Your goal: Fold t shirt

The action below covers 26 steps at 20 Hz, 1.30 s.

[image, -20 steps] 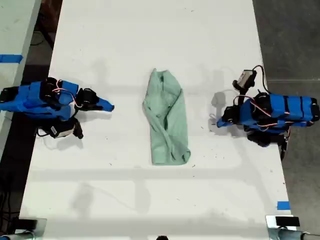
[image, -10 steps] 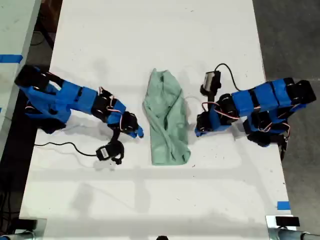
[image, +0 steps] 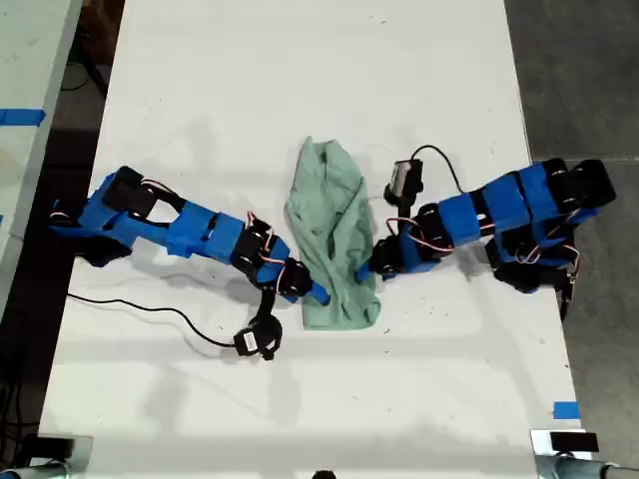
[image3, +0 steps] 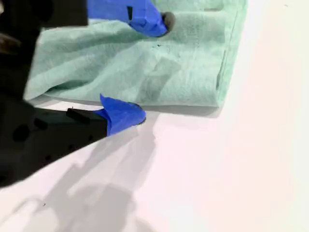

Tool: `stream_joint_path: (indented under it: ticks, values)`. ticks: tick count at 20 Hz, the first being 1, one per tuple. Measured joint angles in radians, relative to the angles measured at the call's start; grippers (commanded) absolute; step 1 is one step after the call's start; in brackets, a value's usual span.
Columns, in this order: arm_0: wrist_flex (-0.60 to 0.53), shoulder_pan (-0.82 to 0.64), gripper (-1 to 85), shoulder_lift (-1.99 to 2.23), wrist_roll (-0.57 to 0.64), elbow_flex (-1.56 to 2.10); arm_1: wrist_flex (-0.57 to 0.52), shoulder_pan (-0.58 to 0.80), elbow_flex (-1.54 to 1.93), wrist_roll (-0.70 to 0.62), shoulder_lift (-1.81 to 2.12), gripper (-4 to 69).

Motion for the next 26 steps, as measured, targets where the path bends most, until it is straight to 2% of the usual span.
stream_joint_path:
  ticks: [3, 7, 10, 11, 13, 15, 16, 17, 18, 20, 22, 26]
  values:
    - [-0.02, 0.0, 21.0, -0.04, -0.006, -0.014, -0.003, -0.02, -0.052, 0.031, -0.095, 15.0]
    - [-0.064, 0.006, 20.7, -0.063, -0.006, -0.02, -0.008, -0.049, -0.153, 0.048, -0.201, 17.1]
    - [-0.078, 0.012, 7.6, -0.094, -0.006, -0.034, 0.046, -0.072, -0.304, 0.061, -0.31, 20.1]
    - [-0.08, 0.012, 6.3, -0.098, -0.005, -0.037, 0.075, -0.08, -0.362, 0.057, -0.356, 20.3]
    - [-0.08, 0.014, 12.7, -0.103, -0.005, -0.043, 0.127, -0.095, -0.457, 0.074, -0.431, 20.3]
    - [-0.074, 0.014, 13.4, -0.103, -0.006, -0.043, 0.152, -0.107, -0.514, 0.097, -0.486, 18.1]
    - [-0.069, 0.014, 13.7, -0.103, -0.006, -0.043, 0.167, -0.11, -0.522, 0.107, -0.491, 15.0]
    - [-0.067, 0.014, 13.3, -0.103, -0.006, -0.043, 0.167, -0.114, -0.531, 0.115, -0.503, 4.3]
    - [-0.066, 0.014, 11.4, -0.104, -0.006, -0.044, 0.172, -0.115, -0.537, 0.123, -0.511, 1.7]
    - [-0.064, 0.015, 8.8, -0.11, 0.009, -0.054, 0.178, -0.115, -0.546, 0.135, -0.518, 1.9]
    - [-0.063, 0.017, 12.8, -0.112, 0.034, -0.055, 0.187, -0.118, -0.558, 0.133, -0.528, 1.9]
    - [-0.035, 0.017, 19.2, -0.117, -0.002, -0.063, 0.222, -0.118, -0.612, 0.133, -0.566, 1.9]
